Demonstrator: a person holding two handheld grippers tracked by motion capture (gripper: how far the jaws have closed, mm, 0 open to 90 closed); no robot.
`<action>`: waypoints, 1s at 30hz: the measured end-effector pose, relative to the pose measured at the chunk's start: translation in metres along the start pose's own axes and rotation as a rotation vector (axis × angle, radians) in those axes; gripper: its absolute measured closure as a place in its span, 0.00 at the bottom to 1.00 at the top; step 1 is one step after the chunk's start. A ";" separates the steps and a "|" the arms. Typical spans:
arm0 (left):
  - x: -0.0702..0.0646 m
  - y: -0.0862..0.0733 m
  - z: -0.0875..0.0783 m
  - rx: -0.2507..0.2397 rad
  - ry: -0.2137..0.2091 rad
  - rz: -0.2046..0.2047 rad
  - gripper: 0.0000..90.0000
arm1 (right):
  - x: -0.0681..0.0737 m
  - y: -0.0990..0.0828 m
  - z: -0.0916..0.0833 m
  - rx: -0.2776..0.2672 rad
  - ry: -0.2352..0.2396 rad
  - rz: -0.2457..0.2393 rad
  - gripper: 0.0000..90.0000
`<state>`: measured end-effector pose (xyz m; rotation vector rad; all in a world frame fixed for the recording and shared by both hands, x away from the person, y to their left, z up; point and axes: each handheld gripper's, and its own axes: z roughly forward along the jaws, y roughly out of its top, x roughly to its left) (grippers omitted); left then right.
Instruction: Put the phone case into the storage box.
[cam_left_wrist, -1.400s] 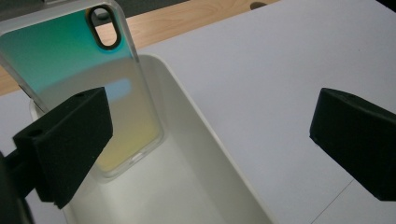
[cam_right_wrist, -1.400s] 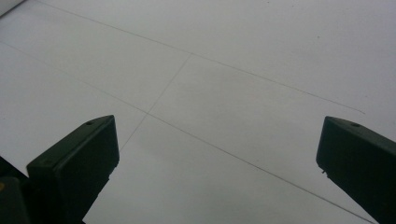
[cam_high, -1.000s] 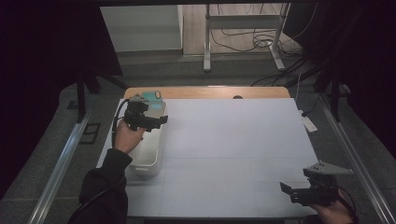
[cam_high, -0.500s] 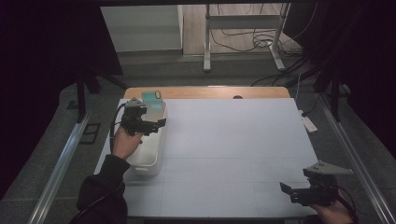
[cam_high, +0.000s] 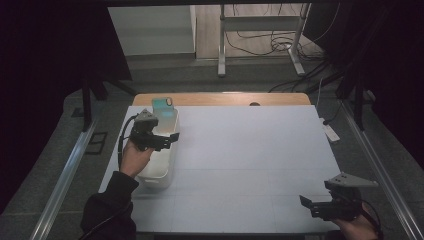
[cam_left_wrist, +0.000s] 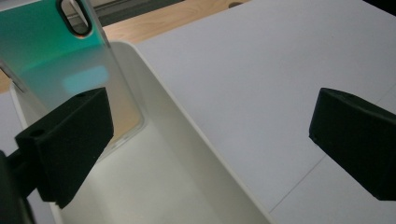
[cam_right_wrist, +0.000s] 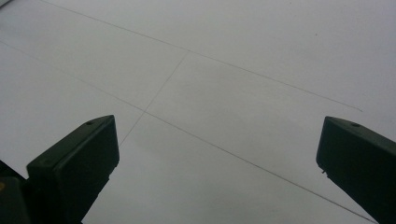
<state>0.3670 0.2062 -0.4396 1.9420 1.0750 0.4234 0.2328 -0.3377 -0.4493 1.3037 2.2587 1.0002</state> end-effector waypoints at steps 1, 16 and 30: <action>-0.001 0.000 0.000 -0.001 -0.002 -0.002 0.00 | 0.000 0.000 0.000 0.000 0.000 0.000 0.00; -0.013 -0.006 -0.005 -0.004 -0.023 0.000 0.00 | 0.000 0.000 0.000 0.002 0.004 -0.005 0.00; -0.023 -0.012 -0.011 -0.005 -0.020 -0.001 0.00 | 0.001 0.000 0.000 0.006 0.009 -0.009 0.00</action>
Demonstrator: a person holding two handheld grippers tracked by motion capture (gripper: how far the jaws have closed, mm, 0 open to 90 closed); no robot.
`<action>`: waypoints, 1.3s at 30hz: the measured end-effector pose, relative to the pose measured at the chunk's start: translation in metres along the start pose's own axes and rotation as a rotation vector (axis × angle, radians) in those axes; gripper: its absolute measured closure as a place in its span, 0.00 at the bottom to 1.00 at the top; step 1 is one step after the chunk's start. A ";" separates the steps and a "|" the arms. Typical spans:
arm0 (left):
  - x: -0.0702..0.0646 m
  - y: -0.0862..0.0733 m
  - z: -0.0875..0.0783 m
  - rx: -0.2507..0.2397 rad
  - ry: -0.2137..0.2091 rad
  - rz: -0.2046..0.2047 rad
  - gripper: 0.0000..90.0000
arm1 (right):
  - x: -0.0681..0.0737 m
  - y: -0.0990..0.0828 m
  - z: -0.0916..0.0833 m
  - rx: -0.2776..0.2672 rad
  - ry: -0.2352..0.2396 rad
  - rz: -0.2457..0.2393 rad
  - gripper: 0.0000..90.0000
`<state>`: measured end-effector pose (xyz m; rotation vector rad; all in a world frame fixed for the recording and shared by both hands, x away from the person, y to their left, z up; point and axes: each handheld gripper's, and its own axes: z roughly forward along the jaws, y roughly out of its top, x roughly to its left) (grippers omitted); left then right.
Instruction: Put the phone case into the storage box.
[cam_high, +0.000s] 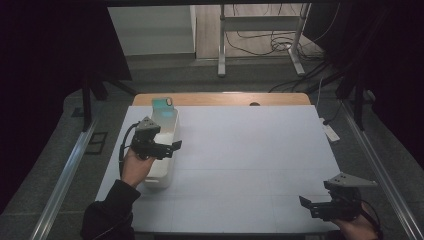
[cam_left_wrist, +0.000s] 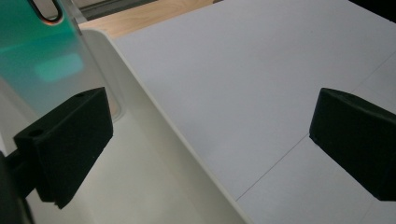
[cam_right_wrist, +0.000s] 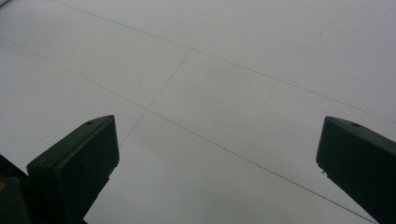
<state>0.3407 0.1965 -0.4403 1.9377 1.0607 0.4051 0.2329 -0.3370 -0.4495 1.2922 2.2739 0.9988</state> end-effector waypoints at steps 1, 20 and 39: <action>-0.001 0.000 -0.001 0.000 -0.002 -0.002 0.00 | 0.000 0.000 0.000 0.000 0.000 0.000 0.00; -0.009 -0.013 -0.014 0.010 -0.013 -0.011 0.00 | 0.001 0.000 0.000 0.000 -0.001 -0.005 0.00; -0.015 -0.023 -0.029 -0.016 -0.015 -0.038 0.00 | 0.001 0.000 0.000 0.000 -0.001 -0.009 0.00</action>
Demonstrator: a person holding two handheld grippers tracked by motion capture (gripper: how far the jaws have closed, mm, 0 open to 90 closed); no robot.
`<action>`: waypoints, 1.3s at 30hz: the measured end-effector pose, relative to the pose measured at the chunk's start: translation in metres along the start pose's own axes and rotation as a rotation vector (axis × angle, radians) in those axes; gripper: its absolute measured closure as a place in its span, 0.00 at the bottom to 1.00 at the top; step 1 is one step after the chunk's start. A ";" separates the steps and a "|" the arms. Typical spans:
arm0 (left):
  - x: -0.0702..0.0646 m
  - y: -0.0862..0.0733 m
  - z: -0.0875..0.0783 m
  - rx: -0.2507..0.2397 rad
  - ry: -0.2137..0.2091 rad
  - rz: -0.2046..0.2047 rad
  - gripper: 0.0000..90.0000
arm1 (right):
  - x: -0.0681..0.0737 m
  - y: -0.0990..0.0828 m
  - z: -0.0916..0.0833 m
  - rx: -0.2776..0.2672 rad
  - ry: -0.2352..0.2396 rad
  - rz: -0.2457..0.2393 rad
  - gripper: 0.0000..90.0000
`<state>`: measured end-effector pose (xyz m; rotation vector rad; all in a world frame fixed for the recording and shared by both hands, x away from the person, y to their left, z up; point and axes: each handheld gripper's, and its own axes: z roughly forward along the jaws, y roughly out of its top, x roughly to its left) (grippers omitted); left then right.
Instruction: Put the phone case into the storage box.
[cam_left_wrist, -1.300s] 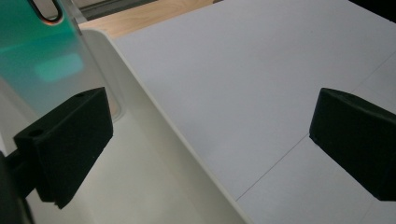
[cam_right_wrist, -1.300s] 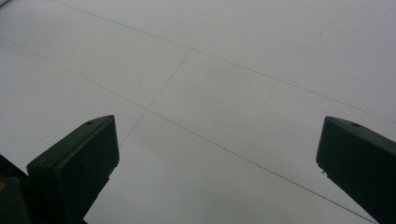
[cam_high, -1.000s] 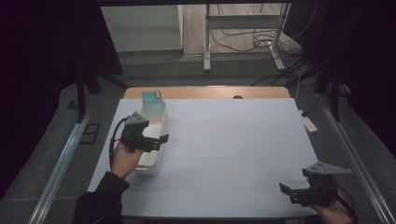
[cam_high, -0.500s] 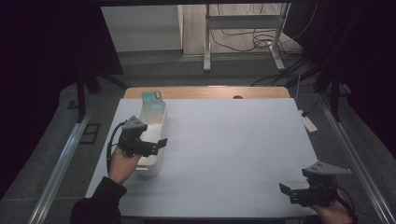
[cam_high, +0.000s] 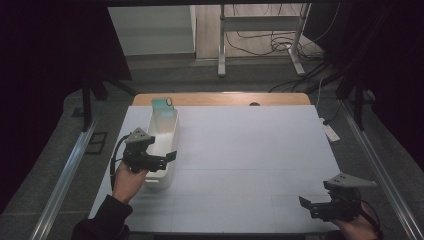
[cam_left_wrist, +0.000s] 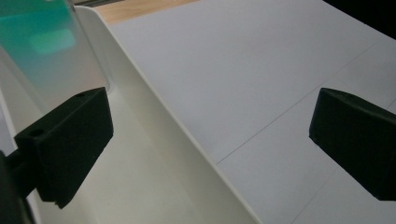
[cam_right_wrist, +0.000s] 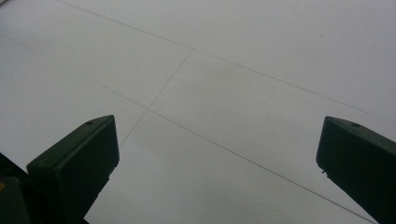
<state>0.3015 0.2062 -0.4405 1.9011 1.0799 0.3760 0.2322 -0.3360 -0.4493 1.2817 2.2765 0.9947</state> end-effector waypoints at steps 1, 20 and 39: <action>0.000 -0.001 -0.001 0.001 0.001 -0.002 0.00 | 0.000 0.000 0.000 0.000 0.001 0.000 0.00; -0.005 -0.016 -0.021 -0.012 0.013 -0.014 0.00 | 0.000 0.000 0.000 0.002 0.002 -0.001 0.00; -0.012 -0.029 -0.038 -0.011 0.027 -0.017 0.00 | 0.000 0.000 0.000 0.003 0.000 -0.001 0.00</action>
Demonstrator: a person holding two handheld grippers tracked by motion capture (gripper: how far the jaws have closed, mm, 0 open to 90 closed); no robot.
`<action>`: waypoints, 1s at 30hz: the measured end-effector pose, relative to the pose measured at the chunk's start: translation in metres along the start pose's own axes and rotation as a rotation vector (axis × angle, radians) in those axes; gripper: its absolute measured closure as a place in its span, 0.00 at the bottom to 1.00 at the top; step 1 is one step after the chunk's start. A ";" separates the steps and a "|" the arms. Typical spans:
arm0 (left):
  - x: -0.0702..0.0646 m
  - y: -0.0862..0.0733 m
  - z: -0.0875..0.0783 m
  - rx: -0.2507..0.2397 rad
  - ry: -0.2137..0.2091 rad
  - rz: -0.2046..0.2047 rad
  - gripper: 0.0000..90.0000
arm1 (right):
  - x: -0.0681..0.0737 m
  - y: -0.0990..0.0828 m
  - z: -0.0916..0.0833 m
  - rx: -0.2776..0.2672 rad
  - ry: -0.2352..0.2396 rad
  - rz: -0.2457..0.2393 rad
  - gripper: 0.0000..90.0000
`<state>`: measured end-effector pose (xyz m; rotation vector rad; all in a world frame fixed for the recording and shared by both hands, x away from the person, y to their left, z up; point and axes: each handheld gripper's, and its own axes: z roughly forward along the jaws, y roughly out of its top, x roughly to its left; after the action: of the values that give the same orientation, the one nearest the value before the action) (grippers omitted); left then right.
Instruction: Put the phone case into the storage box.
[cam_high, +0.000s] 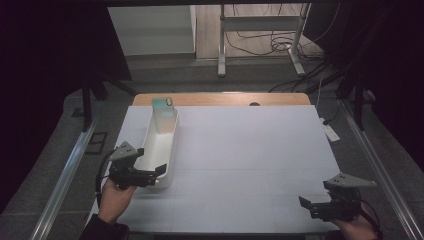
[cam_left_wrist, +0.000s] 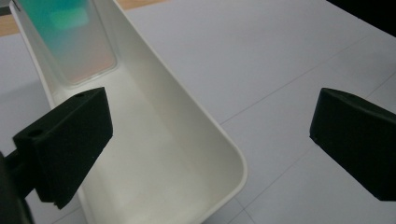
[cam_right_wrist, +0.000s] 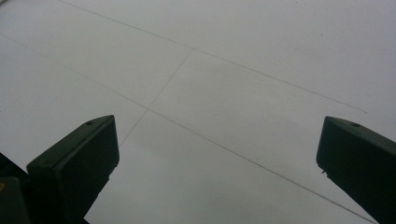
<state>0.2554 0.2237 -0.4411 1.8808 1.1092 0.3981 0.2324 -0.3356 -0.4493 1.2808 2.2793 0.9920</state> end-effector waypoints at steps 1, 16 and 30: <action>0.000 -0.001 -0.001 0.001 0.004 -0.002 0.00 | 0.000 0.000 0.000 0.000 0.000 0.000 0.00; 0.003 -0.014 -0.015 0.003 0.038 -0.024 0.00 | 0.001 0.000 0.000 0.003 -0.005 -0.003 0.00; 0.003 -0.028 -0.028 0.017 0.073 -0.028 0.00 | 0.001 0.000 0.000 0.005 -0.008 -0.006 0.00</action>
<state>0.2243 0.2468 -0.4491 1.8766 1.1897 0.4457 0.2321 -0.3347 -0.4493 1.2771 2.2796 0.9776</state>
